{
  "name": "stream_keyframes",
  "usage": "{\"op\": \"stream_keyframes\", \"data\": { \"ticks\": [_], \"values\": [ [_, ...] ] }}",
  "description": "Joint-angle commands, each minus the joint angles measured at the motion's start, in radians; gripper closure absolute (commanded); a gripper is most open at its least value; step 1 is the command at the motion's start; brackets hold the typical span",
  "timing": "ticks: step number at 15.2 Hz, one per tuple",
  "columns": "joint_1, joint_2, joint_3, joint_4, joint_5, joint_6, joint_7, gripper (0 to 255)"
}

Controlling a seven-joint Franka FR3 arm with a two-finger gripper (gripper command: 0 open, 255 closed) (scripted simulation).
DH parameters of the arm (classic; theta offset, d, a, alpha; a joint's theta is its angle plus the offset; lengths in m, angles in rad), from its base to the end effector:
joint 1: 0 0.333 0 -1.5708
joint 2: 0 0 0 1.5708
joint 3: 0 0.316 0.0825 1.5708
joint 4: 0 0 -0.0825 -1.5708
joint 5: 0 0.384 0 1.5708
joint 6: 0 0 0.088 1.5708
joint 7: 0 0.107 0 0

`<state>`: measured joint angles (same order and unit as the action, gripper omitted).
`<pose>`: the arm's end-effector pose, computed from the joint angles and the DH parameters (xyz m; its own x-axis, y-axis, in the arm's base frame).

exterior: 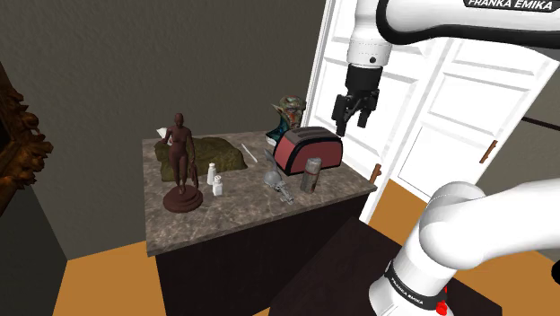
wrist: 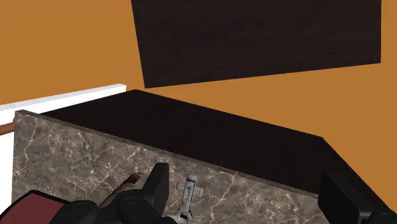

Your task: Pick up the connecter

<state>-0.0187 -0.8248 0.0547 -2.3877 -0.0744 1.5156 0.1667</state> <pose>0.2902 0.0071 0.5828 0.9879 -0.1526 -0.0280 -0.1482 -0.9816 0.1206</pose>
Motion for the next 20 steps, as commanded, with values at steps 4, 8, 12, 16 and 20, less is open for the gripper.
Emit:
{"op": "stream_keyframes", "data": {
  "ticks": [4,8,12,16,20],
  "values": [
    [-0.012,0.043,-0.03,-0.057,-0.013,0.107,-0.016,0],
    [-0.028,0.123,-0.071,-0.115,-0.029,0.253,-0.036,0],
    [-0.044,0.229,-0.111,-0.149,-0.041,0.401,-0.059,0],
    [-0.056,0.358,-0.149,-0.159,-0.044,0.546,-0.084,0],
    [-0.064,0.504,-0.186,-0.144,-0.035,0.685,-0.115,0]
  ]
}}
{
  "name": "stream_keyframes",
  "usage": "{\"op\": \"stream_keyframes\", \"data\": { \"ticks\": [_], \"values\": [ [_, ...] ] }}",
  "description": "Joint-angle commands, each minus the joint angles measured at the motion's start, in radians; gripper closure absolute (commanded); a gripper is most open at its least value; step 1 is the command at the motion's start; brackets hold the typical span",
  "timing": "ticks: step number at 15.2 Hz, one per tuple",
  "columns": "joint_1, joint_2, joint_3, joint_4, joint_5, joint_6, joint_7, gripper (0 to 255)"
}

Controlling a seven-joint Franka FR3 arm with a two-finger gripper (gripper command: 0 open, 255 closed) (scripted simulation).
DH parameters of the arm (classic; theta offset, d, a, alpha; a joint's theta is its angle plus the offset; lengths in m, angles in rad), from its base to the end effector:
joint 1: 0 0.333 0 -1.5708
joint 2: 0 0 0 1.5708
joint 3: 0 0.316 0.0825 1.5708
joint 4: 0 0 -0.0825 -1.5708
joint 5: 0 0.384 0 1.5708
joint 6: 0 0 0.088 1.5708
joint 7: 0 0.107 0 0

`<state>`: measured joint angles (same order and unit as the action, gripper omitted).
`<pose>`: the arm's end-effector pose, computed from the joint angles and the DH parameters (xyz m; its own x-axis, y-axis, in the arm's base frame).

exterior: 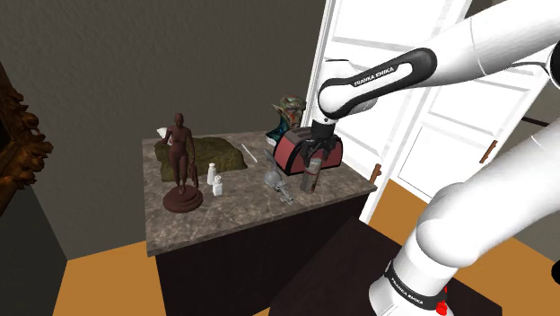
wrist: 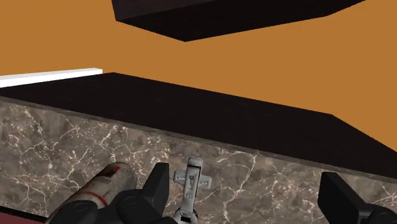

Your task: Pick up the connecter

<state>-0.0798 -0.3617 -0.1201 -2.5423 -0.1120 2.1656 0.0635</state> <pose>0.4051 -0.0860 0.3961 0.9815 -0.1909 -0.0144 -0.1900 -0.9805 0.0503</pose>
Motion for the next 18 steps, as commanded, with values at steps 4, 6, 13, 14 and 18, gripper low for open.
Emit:
{"op": "stream_keyframes", "data": {
  "ticks": [4,6,13,14,18],
  "values": [
    [-0.006,0.2,-0.045,0.049,0.033,0.16,-0.054,0],
    [-0.008,0.282,-0.058,0.077,0.057,0.215,-0.081,0],
    [-0.037,0.574,-0.065,0.22,0.187,0.363,-0.199,0],
    [-0.045,0.616,-0.06,0.246,0.206,0.377,-0.216,0],
    [-0.088,0.778,-0.033,0.361,0.275,0.422,-0.275,0]
  ]
}}
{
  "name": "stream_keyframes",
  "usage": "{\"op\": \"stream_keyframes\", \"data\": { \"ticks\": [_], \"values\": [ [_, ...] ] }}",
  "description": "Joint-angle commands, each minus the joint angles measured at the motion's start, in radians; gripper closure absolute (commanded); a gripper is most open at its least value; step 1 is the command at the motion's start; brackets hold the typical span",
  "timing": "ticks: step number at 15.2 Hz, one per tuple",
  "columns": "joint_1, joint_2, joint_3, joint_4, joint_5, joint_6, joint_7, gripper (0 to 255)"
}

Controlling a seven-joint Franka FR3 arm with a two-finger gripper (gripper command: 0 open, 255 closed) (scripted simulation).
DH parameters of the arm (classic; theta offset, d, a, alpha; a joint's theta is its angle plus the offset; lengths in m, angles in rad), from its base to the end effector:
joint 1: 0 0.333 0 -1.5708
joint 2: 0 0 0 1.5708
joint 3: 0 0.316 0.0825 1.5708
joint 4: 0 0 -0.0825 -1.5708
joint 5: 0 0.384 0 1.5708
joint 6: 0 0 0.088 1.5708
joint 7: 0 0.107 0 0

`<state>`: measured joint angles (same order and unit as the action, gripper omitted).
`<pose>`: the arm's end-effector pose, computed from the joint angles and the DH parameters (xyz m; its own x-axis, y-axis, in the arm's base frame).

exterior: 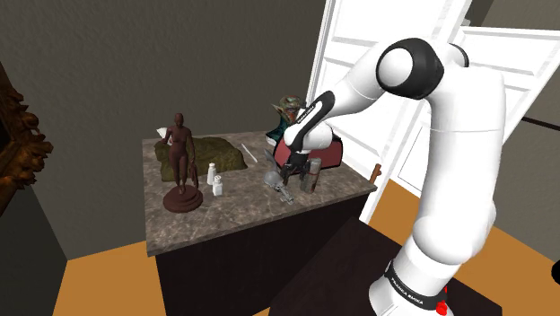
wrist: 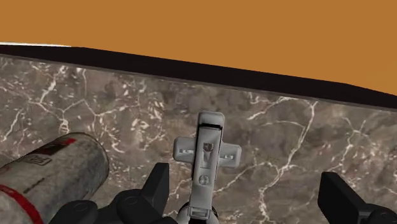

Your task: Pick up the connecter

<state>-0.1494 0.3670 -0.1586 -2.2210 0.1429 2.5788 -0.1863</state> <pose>0.5229 -0.1703 0.2098 0.9731 -0.2303 0.0009 -0.2303 -0.9729 -0.0193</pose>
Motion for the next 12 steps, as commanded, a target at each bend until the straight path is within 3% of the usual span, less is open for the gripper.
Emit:
{"op": "stream_keyframes", "data": {
  "ticks": [1,8,12],
  "values": [
    [-0.03,0.09,0.014,0.072,0.033,0.016,-0.037,0],
    [-0.104,0.357,0.064,0.32,0.091,0.034,-0.088,0],
    [-0.11,0.406,0.073,0.341,0.098,0.063,-0.095,0]
  ]
}}
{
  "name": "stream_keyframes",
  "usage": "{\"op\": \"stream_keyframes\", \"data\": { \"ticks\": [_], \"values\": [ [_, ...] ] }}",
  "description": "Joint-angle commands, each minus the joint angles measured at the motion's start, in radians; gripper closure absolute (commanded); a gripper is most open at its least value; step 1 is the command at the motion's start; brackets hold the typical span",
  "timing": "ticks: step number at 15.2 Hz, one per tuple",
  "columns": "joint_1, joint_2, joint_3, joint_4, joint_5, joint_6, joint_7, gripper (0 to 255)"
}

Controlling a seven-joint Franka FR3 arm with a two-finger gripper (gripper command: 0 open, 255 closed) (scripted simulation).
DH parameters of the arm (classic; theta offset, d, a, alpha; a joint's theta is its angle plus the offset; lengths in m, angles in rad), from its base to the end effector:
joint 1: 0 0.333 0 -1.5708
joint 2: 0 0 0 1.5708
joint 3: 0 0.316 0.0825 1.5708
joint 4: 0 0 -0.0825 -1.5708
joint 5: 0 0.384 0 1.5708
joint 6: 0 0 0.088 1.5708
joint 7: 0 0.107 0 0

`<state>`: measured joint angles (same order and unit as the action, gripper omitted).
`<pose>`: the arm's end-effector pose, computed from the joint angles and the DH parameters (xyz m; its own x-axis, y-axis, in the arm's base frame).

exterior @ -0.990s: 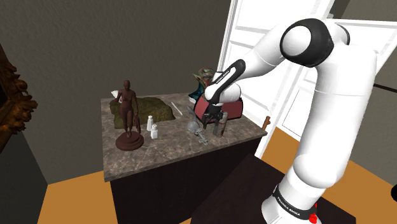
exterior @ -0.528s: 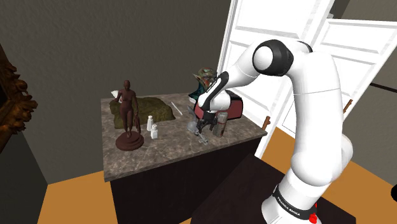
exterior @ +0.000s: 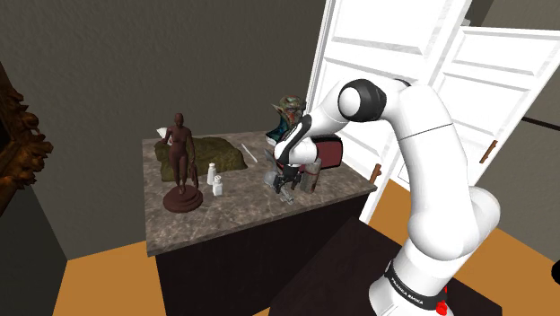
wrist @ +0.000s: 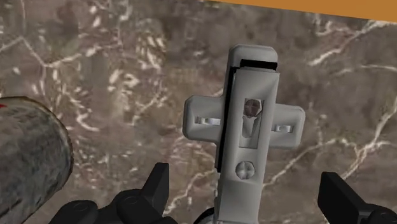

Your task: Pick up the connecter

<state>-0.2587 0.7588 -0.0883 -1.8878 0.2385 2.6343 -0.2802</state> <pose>0.5805 -0.2153 0.1004 0.9684 -0.2494 0.0056 -0.2487 -0.9671 -0.0540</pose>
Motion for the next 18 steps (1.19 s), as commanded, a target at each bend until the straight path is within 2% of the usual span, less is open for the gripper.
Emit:
{"op": "stream_keyframes", "data": {
  "ticks": [1,5,6,15,18],
  "values": [
    [-0.003,0.026,0.005,0.013,0.004,0.014,-0.002,0],
    [-0.007,0.059,0.01,0.029,0.007,0.031,-0.006,0],
    [-0.006,0.059,0.01,0.031,0.007,0.029,-0.005,255],
    [-0.007,0.059,0.01,0.029,0.007,0.031,-0.006,255],
    [-0.002,0.021,0.004,0.011,0.003,0.011,-0.002,255]
  ]
}}
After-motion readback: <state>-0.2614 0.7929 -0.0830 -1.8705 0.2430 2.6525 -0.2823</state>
